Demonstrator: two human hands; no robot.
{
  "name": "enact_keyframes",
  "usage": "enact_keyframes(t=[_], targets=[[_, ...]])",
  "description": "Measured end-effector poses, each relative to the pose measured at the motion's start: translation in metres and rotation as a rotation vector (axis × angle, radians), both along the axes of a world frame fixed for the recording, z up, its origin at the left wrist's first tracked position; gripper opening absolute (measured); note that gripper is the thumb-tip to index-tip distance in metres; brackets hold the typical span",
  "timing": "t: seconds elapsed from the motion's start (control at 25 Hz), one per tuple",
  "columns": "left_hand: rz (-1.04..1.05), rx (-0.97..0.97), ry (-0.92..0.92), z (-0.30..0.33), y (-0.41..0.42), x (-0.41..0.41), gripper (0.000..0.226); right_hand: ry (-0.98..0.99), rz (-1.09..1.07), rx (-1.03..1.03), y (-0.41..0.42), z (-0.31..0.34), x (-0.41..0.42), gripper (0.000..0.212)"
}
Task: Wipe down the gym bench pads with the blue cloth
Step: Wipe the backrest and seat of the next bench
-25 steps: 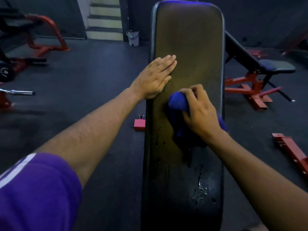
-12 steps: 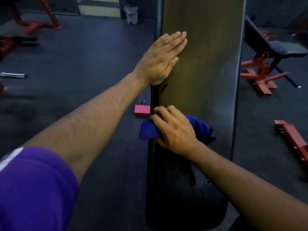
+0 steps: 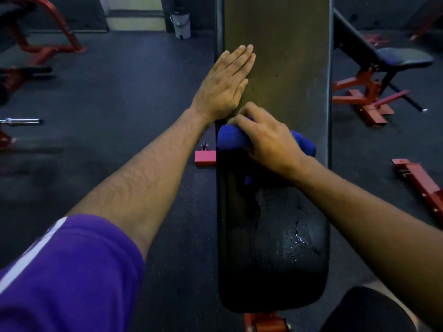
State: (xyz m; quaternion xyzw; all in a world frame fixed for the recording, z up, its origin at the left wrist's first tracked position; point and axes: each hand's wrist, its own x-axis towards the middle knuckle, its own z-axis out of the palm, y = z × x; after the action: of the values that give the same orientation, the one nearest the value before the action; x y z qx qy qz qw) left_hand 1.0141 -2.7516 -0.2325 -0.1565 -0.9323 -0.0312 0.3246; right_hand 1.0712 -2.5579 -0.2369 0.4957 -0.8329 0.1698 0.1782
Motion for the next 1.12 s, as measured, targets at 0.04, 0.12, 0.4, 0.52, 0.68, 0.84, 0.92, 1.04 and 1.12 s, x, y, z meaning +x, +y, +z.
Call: enact_keyframes(t=[0.04, 0.12, 0.4, 0.52, 0.68, 0.84, 0.92, 1.04, 1.12], targets=[[0.0, 0.004, 0.003, 0.0, 0.001, 0.0, 0.054, 0.079, -0.026, 0.015, -0.004, -0.002, -0.003, 0.038], [0.001, -0.001, 0.017, -0.002, -0.001, -0.001, 0.053, 0.168, -0.018, 0.106, -0.012, -0.029, 0.004, 0.041], [0.029, -0.003, -0.003, -0.005, 0.002, 0.001, 0.054, 0.12, 0.058, 0.225, -0.006, -0.085, 0.057, 0.052], [0.042, -0.004, -0.013, -0.005, 0.002, 0.003, 0.054, 0.01, 0.102, 0.267, 0.0, -0.097, 0.076, 0.05], [0.067, 0.032, -0.024, -0.011, 0.008, 0.009, 0.055, -0.228, 0.247, 0.203, 0.008, -0.08, 0.076, 0.041], [0.067, 0.068, -0.015, -0.022, 0.01, 0.014, 0.055, 0.075, 0.126, 0.12, -0.003, -0.038, 0.031, 0.043], [0.065, 0.069, -0.022, -0.02, 0.007, 0.013, 0.055, 0.143, 0.066, 0.189, -0.014, -0.041, 0.028, 0.044], [0.085, 0.05, -0.048, -0.021, 0.008, 0.014, 0.056, 0.101, 0.1, 0.244, -0.013, -0.077, 0.059, 0.046], [0.107, 0.027, -0.071, -0.021, 0.009, 0.016, 0.057, 0.014, 0.146, 0.281, -0.004, -0.09, 0.076, 0.047]])
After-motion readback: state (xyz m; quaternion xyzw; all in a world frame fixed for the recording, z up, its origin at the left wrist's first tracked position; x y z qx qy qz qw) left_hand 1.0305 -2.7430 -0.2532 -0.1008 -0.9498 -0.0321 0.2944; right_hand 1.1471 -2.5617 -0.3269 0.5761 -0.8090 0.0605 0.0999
